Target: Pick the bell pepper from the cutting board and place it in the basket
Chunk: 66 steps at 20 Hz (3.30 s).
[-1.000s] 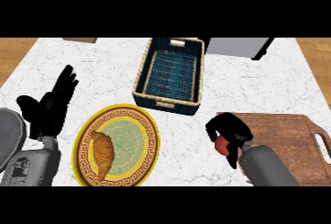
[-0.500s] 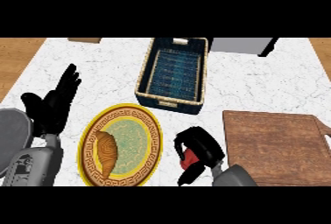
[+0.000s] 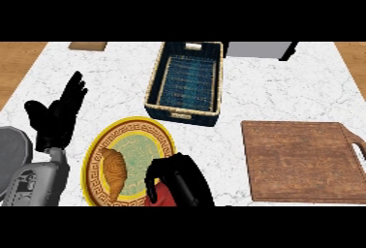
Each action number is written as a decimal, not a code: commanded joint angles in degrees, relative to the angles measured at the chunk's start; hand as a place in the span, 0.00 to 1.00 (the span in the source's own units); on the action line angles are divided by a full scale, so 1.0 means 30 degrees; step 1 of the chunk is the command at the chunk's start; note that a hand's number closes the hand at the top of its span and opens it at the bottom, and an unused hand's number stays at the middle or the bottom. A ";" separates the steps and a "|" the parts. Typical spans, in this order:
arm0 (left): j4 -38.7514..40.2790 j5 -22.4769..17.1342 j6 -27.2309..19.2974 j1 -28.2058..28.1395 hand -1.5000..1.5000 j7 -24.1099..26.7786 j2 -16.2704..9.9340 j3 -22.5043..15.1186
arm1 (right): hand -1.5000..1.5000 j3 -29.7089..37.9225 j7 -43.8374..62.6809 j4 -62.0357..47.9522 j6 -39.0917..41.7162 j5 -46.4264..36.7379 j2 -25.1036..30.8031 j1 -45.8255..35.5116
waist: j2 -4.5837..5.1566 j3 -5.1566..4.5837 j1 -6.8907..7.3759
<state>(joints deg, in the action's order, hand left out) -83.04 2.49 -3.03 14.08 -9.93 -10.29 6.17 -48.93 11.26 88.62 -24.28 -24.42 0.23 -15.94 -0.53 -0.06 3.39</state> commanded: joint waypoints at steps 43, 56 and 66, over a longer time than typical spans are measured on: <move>0.0722 0.0191 0.0011 0.0808 0.50 0.0632 -0.0059 0.0259 | 1.00 0.1178 0.9577 -1.7157 -0.6101 0.8855 -0.0078 -2.2391 | 0.0544 -0.0024 0.0119; -0.0250 -0.0046 0.0184 -0.0147 0.50 0.0250 -0.0119 0.0320 | 1.00 -0.3668 0.5552 -2.1990 -0.2287 0.3742 0.0374 -2.4494 | 0.0438 -0.0040 -0.0070; -0.0429 0.0205 0.0032 0.0324 0.50 -0.0130 -0.0027 0.0100 | 1.00 -0.2767 0.5679 -2.4018 -0.0832 0.3577 -0.0074 -2.6486 | 0.0584 -0.0033 0.0419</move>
<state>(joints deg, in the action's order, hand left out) -83.90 2.71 -2.45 14.12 -9.43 -10.74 6.92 -58.32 27.69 18.93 -29.14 -13.87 0.18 -92.42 0.95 -0.15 3.72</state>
